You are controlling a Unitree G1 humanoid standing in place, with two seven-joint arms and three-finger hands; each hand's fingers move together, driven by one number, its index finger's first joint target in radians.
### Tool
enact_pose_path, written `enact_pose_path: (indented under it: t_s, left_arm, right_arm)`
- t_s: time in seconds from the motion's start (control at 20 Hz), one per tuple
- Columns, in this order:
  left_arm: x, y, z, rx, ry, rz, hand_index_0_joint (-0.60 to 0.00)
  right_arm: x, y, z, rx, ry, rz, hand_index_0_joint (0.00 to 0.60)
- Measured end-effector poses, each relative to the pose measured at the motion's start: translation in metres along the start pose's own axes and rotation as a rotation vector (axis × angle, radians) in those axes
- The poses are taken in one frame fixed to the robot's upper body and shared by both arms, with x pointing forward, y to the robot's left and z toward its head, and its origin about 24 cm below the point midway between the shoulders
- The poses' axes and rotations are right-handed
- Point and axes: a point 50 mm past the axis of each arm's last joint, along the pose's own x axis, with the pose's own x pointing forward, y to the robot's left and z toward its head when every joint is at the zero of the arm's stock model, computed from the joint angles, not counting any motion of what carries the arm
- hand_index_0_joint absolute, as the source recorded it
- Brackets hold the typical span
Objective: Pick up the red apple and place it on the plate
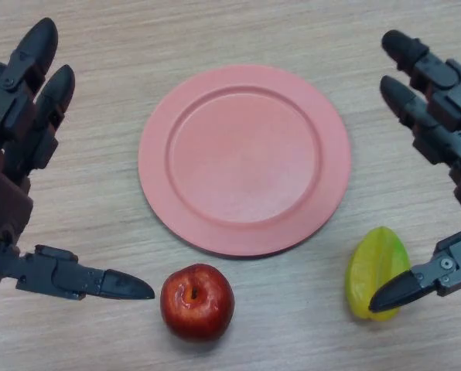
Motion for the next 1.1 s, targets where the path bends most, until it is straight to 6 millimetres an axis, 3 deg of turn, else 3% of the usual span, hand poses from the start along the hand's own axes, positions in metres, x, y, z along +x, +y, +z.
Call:
enact_pose_path:
  t_s: [0.25,0.5,0.7,0.9,0.95,1.1]
  left_arm:
    - [-0.012,0.001,-0.017,0.053,0.052,0.038,0.000]
    - [-0.041,-0.034,-0.061,0.131,0.141,-0.105,0.000]
    - [-0.061,-0.039,-0.101,0.152,0.304,-0.144,0.000]
    - [-0.057,-0.050,-0.128,0.168,0.340,-0.170,0.000]
    - [-0.055,-0.053,-0.132,0.186,0.336,-0.179,-0.050]
    - [-0.054,-0.061,-0.132,0.198,0.309,-0.217,-0.450]
  right_arm:
    - [-0.002,0.001,0.001,-0.002,-0.004,0.001,0.000]
    - [-0.002,0.002,0.001,-0.001,0.000,0.003,0.000]
    - [-0.003,0.002,-0.001,0.005,0.008,0.001,0.000]
    - [-0.005,0.000,0.002,0.024,-0.009,-0.001,0.000]
    - [-0.005,0.000,0.003,0.022,-0.015,-0.003,0.000]
    - [-0.005,0.001,0.006,0.022,-0.028,-0.001,0.000]
